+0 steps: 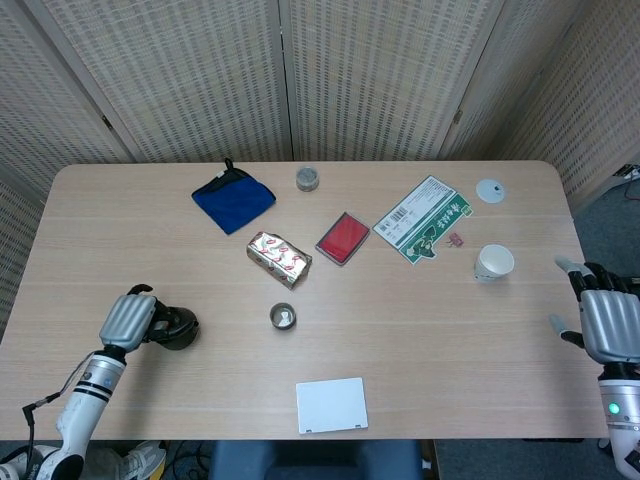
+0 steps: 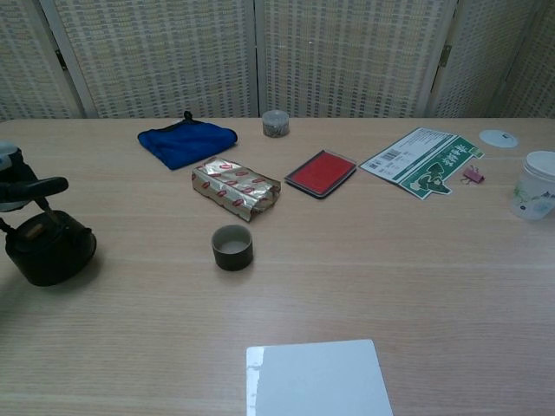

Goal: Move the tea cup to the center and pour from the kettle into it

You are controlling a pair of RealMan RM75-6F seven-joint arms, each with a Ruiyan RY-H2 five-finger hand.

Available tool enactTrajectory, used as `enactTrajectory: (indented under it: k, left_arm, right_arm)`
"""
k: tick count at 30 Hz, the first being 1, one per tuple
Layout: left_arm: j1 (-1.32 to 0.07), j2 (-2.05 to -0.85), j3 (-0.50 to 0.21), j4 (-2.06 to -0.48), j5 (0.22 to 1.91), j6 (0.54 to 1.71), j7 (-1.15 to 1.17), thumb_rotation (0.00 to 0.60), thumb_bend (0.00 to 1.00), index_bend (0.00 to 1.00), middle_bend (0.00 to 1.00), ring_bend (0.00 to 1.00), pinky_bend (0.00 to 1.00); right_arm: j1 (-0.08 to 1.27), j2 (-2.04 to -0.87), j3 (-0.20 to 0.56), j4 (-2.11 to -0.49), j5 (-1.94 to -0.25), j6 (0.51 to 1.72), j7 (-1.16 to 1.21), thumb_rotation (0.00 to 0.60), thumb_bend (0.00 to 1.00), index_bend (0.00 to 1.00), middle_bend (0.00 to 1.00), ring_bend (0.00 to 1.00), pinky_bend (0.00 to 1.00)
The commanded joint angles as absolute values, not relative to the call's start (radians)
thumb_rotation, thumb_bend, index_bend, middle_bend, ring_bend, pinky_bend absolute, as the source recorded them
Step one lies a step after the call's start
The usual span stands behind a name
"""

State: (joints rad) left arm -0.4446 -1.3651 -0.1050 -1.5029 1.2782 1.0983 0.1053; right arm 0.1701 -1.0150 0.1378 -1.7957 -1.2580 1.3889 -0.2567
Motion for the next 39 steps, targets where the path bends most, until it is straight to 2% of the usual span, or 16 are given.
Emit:
enactTrajectory:
  k: [1,6,11,12,14,16,27,39]
  left_arm:
    - [-0.441,-1.375,-0.116,-1.499,1.273,1.119,0.115,0.062,0.11,1.00,1.00,0.92,0.33]
    - [-0.438,-1.394,-0.134,-1.492,1.257,1.152,0.141,0.068,0.15,1.00,1.00,0.95,0.45]
    - [-0.437,-1.414,-0.149,-1.485,1.248,1.184,0.173,0.127,0.19,1.00,1.00,0.97,0.56]
    - [-0.436,-1.416,-0.151,-1.485,1.246,1.188,0.177,0.160,0.19,1.00,1.00,0.97,0.57]
    - [-0.436,-1.423,-0.155,-1.482,1.246,1.200,0.187,0.264,0.22,1.00,1.00,0.97,0.60]
    - [-0.435,-1.428,-0.160,-1.481,1.243,1.210,0.194,0.306,0.23,1.00,1.00,0.98,0.62]
    - [-0.432,-1.449,-0.177,-1.470,1.240,1.247,0.212,0.315,0.27,1.00,1.00,1.00,0.72]
    - [-0.432,-1.453,-0.173,-1.470,1.253,1.252,0.210,0.364,0.35,1.00,1.00,1.00,0.73]
  right_arm:
    - [0.169,-1.015,0.137,-1.795,-1.259,1.390,-0.255,0.600,0.21,0.19,0.25,0.14,0.24]
    - [0.165,-1.014,0.137,-1.796,-1.261,1.396,-0.252,0.600,0.21,0.19,0.25,0.14,0.24]
    - [0.160,-1.011,0.136,-1.797,-1.262,1.401,-0.248,0.600,0.21,0.19,0.25,0.14,0.24]
    - [0.159,-1.010,0.136,-1.797,-1.262,1.402,-0.247,0.600,0.21,0.19,0.25,0.14,0.24]
    - [0.157,-1.010,0.136,-1.797,-1.263,1.405,-0.246,0.600,0.21,0.19,0.25,0.14,0.24]
    - [0.155,-1.009,0.135,-1.796,-1.263,1.407,-0.244,0.600,0.21,0.19,0.25,0.14,0.24]
    - [0.149,-1.005,0.136,-1.800,-1.269,1.416,-0.240,0.600,0.21,0.19,0.25,0.14,0.24]
    - [0.142,-1.000,0.135,-1.805,-1.273,1.422,-0.236,0.600,0.21,0.19,0.25,0.14,0.24]
